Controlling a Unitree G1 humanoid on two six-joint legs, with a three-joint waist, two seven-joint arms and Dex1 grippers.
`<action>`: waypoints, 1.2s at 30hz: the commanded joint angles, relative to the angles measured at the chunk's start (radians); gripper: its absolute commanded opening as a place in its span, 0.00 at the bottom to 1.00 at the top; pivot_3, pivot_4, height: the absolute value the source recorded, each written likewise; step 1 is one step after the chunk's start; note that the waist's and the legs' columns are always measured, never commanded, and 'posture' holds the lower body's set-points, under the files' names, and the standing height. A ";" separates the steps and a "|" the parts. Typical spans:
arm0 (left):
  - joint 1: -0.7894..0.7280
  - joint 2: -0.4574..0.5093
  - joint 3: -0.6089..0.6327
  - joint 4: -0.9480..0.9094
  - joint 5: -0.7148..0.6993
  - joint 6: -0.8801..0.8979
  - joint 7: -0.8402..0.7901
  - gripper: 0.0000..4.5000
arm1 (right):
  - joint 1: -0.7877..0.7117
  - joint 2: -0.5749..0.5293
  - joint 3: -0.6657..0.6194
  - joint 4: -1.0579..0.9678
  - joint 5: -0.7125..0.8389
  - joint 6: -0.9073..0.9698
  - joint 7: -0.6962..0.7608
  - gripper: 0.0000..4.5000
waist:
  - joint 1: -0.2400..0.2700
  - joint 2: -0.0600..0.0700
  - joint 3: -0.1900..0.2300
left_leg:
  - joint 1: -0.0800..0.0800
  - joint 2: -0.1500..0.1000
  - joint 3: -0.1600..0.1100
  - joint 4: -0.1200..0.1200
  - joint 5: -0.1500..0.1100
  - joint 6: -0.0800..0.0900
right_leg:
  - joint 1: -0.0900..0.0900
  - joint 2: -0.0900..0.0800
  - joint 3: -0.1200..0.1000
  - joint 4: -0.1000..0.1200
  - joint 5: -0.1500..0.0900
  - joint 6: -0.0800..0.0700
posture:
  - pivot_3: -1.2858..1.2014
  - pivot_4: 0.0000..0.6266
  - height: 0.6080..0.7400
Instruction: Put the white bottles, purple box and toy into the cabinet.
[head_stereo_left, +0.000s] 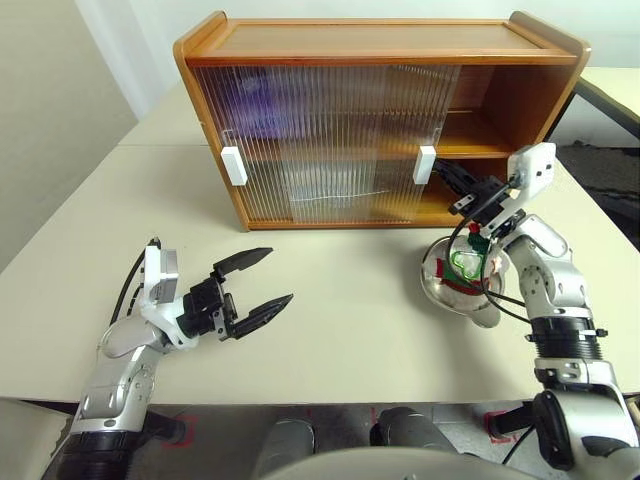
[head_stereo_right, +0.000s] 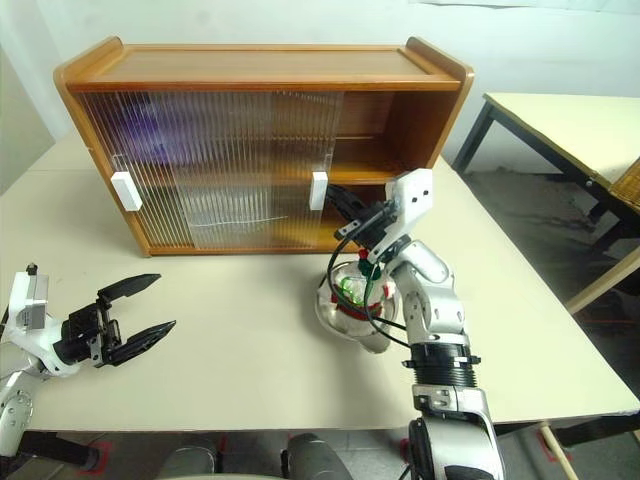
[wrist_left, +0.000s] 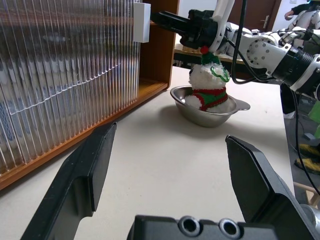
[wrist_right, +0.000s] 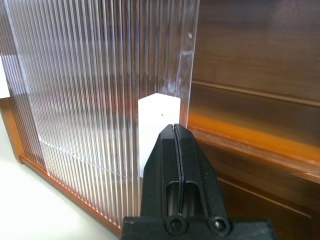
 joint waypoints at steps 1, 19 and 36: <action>0.005 -0.001 -0.005 0.007 0.015 -0.008 0.000 1.00 | -0.019 -0.018 0.009 -0.039 0.010 0.065 -0.006 0.01 | 0.002 0.000 0.000 | 0.000 0.000 0.000 0.000 0.000 0.000 | 0.000 0.000 0.000 0.000 0.000 0.000 | 0.52 0.00 1.00; 0.014 -0.008 -0.008 -0.013 0.014 -0.005 0.013 1.00 | -0.067 -0.018 0.036 -0.163 0.069 0.348 -0.019 0.01 | 0.005 0.000 0.000 | 0.000 0.000 0.000 0.000 0.001 -0.001 | -0.001 0.001 0.000 0.001 0.000 0.000 | 0.52 0.00 1.00; 0.004 -0.005 -0.016 -0.014 0.017 -0.004 0.017 1.00 | -0.099 0.056 0.074 -0.163 0.065 0.360 -0.031 0.01 | 0.012 0.000 0.000 | 0.000 0.000 -0.001 0.000 0.001 -0.001 | -0.001 0.001 -0.001 0.001 0.000 -0.001 | 0.52 0.00 1.00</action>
